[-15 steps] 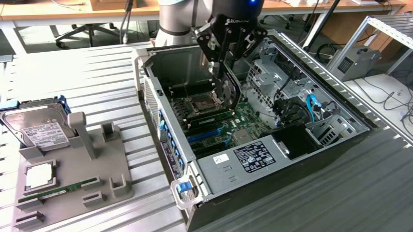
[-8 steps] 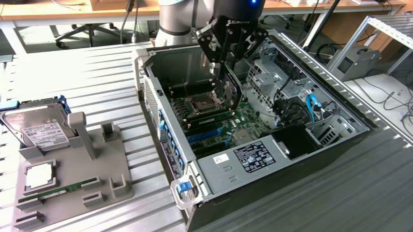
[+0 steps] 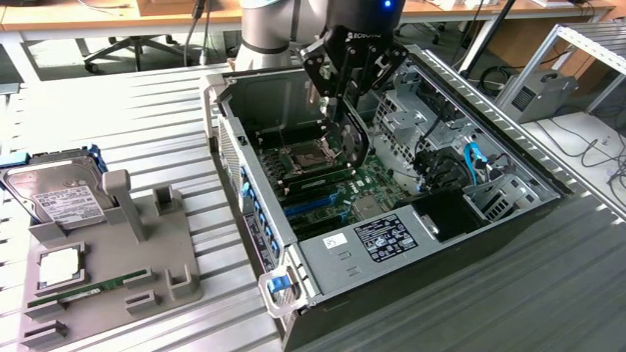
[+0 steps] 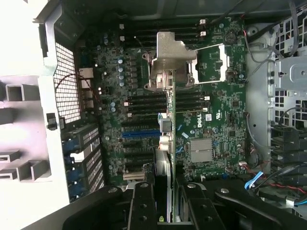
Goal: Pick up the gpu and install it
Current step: 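Pick up the gpu and move the gpu toward the slot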
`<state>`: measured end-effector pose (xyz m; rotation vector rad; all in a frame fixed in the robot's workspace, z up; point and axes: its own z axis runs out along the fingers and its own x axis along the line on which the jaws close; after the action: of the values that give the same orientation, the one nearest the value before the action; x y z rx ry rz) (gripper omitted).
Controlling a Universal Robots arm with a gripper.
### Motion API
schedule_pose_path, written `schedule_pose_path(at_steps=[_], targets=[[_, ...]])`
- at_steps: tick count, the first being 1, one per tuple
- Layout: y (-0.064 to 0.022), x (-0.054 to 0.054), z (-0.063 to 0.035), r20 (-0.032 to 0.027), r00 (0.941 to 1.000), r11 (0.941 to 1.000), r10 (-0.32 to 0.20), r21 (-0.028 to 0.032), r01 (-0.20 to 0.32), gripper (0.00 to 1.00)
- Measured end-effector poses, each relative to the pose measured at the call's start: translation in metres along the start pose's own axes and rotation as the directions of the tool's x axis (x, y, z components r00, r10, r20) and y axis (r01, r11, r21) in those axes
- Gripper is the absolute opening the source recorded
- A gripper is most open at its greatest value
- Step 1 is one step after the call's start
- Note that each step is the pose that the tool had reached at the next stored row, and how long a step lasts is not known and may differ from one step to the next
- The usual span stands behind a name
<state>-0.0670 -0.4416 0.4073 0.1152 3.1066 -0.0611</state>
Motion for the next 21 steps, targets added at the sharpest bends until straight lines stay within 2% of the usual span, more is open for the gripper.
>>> schedule_pose_path(at_steps=[21], targets=[[0.0009, -0.0083, 0.0044, 0.0012, 1.0000, 0.9999, 0.000, 0.0163, 0.000, 0.27]])
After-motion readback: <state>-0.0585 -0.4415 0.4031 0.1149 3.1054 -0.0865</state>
